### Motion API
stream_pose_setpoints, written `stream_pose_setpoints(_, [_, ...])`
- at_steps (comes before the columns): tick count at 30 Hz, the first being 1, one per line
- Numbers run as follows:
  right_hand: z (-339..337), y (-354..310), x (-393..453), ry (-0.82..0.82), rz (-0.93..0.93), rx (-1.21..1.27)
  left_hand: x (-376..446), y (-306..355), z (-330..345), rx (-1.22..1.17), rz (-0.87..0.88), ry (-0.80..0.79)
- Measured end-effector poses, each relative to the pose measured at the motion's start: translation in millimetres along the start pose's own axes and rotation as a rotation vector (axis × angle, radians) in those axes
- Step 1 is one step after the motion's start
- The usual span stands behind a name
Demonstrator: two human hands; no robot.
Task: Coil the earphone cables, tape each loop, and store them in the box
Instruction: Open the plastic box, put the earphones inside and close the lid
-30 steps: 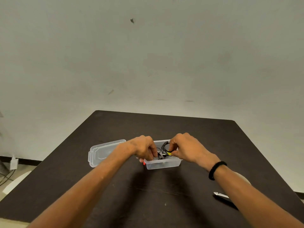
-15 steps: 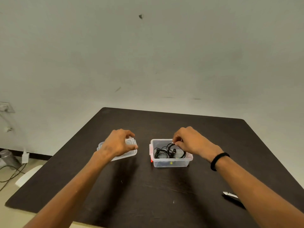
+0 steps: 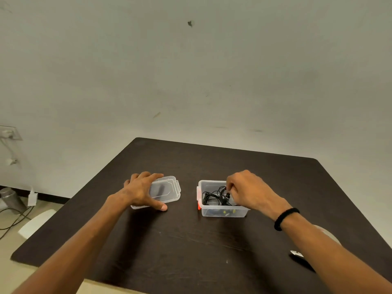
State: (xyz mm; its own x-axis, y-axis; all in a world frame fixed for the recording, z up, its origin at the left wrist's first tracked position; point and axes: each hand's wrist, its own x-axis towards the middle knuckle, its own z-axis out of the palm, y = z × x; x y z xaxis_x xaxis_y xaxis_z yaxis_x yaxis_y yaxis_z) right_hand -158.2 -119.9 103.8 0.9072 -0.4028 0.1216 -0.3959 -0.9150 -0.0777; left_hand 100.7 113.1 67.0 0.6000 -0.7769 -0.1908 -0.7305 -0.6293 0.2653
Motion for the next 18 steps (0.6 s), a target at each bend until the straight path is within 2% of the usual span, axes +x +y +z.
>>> stream_pose_setpoints(3, [-8.0,-10.0,-2.4,0.115,-0.006,0.026,-2.0,-7.8,-4.8,-0.085,-0.009,-0.064])
stream_pose_setpoints(5, [-8.1,-19.6,1.3,0.188,-0.016,0.136,-2.7,-9.8,-3.8,-0.127,-0.014,-0.046])
stream_pose_setpoints(7, [-8.9,-33.3,6.9,0.256,0.003,0.311,-8.1,-5.5,0.5,-0.145,0.011,0.050])
stream_pose_setpoints(9, [-14.2,-50.2,11.2,0.277,0.072,0.498,-17.1,-0.1,3.9,-0.159,0.075,0.234])
stream_pose_setpoints(11, [-23.4,-66.3,14.7,0.205,0.208,0.692,-29.6,10.9,0.2,-0.151,0.195,0.427])
stream_pose_setpoints(12, [-29.9,-72.1,17.1,0.118,0.289,0.817,-36.1,18.7,-2.2,-0.118,0.264,0.516])
stream_pose_setpoints(15, [-51.5,-74.8,18.4,-0.259,0.464,1.227,-46.7,53.3,-8.4,0.098,0.436,0.762])
stream_pose_setpoints(16, [-56.6,-70.5,17.2,-0.318,0.491,1.309,-46.8,64.1,-10.1,0.166,0.480,0.836])
stream_pose_setpoints(18, [-62.8,-55.5,13.1,-0.275,0.538,1.430,-45.8,83.5,-12.6,0.180,0.573,0.928])
